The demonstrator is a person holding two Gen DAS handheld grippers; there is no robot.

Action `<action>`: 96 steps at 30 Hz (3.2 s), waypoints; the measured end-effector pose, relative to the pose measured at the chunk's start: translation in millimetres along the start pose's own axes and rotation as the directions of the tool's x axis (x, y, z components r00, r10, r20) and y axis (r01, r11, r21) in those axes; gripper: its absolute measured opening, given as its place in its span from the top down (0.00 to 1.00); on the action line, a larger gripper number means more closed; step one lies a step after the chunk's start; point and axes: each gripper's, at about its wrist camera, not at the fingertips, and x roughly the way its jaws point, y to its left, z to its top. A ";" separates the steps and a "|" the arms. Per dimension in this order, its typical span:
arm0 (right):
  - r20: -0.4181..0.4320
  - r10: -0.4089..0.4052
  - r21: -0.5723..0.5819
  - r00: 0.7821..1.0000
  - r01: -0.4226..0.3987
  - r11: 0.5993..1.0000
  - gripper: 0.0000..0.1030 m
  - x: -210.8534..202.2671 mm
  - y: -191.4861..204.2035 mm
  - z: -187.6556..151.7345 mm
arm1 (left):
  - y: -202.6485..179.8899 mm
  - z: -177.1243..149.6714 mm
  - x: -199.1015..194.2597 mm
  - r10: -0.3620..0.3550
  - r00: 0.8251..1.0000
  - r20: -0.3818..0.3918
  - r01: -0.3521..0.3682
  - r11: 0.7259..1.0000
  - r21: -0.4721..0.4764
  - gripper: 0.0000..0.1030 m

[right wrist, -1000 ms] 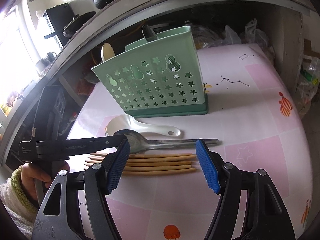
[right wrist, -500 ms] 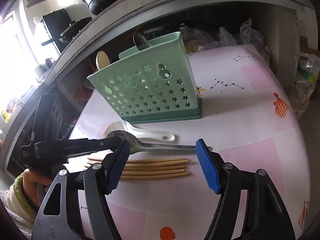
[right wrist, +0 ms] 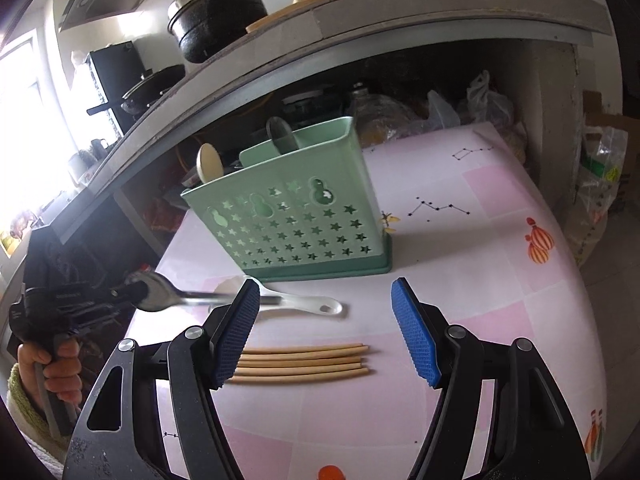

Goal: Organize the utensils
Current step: 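Lift the metal spoon with the left tool while the right tool grasps the white rice spoon, then drop the metal spoon into the holder with the left tool while the right tool lifts the rice spoon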

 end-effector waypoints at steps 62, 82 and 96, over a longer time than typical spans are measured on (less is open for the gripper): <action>-0.051 -0.108 -0.576 0.993 0.059 0.815 1.00 98.7 158.7 7.9 | 50.5 20.4 -102.8 0.095 0.942 0.322 -0.072 0.994 -0.080 0.98; 0.201 0.089 -0.251 0.976 -0.036 0.967 1.00 -53.2 84.4 99.4 | -109.4 77.6 -100.4 -0.044 0.892 0.449 -0.170 0.889 0.425 0.98; 0.242 0.084 -0.206 0.967 -0.034 0.978 1.00 -66.4 66.6 97.5 | -173.3 74.3 8.3 0.177 0.901 0.396 -0.418 0.593 0.688 0.98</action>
